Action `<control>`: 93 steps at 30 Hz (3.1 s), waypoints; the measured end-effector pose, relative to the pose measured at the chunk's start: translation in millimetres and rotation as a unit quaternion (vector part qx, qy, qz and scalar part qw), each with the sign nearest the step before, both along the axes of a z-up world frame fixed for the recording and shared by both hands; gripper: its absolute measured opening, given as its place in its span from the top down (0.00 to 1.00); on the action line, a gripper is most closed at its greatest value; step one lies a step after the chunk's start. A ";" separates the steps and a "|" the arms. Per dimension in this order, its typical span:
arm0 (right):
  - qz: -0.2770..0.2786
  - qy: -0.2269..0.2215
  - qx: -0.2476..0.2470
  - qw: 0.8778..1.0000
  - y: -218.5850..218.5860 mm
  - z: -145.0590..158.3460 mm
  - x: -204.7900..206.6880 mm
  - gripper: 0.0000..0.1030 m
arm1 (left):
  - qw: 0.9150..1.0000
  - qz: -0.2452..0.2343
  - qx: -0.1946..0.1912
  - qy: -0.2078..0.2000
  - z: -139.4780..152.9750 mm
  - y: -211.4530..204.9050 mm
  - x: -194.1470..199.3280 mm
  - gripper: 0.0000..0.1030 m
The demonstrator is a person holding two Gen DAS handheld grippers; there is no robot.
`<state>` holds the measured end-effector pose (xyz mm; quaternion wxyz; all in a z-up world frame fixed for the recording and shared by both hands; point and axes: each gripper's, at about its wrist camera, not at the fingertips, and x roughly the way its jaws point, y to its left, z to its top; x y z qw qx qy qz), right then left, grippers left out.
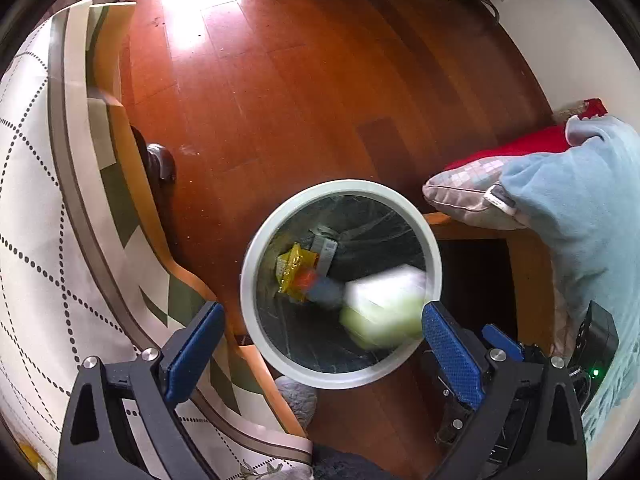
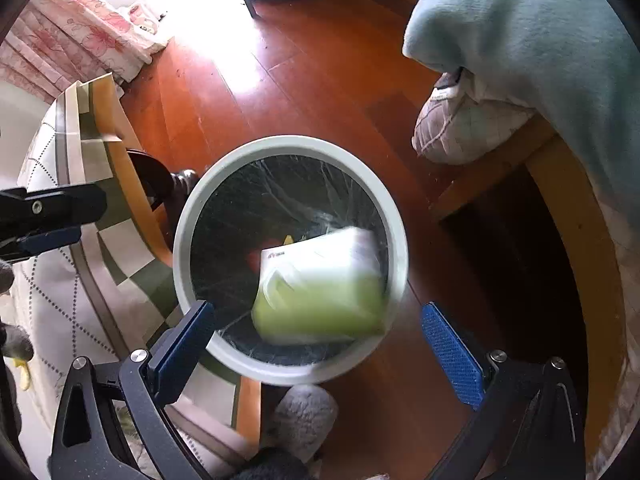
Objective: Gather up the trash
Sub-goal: 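Open both grippers to drop the carton and box into the bin, then move both grippers back to the table and grasp the bread with the left, then grasp the red cola can with the right gripper while the left holds the bread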
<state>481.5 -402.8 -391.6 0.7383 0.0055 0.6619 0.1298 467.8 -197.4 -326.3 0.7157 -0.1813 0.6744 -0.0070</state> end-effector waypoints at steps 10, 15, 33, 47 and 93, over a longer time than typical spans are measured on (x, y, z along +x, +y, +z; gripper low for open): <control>-0.001 0.002 -0.044 0.999 0.6 2.4 -7.4 0.00 | 0.995 0.004 0.093 -0.031 14.8 0.8 -28.3 0.02; 0.006 -0.007 -0.060 0.998 0.4 27.9 -17.4 0.00 | 0.989 0.005 0.135 -0.061 41.8 -2.3 -52.3 0.02; 0.002 -0.092 -0.035 0.995 -5.2 176.1 -90.4 0.00 | 0.972 0.038 0.173 -0.155 149.4 -5.2 -152.1 0.03; -0.005 -0.127 0.005 0.992 20.6 242.4 -138.9 0.00 | 0.956 0.121 0.201 -0.176 180.4 42.2 -213.5 0.02; 0.258 -0.185 0.082 0.945 427.0 143.4 -136.2 0.03 | 0.895 0.354 0.268 -0.047 34.8 337.8 -309.7 0.69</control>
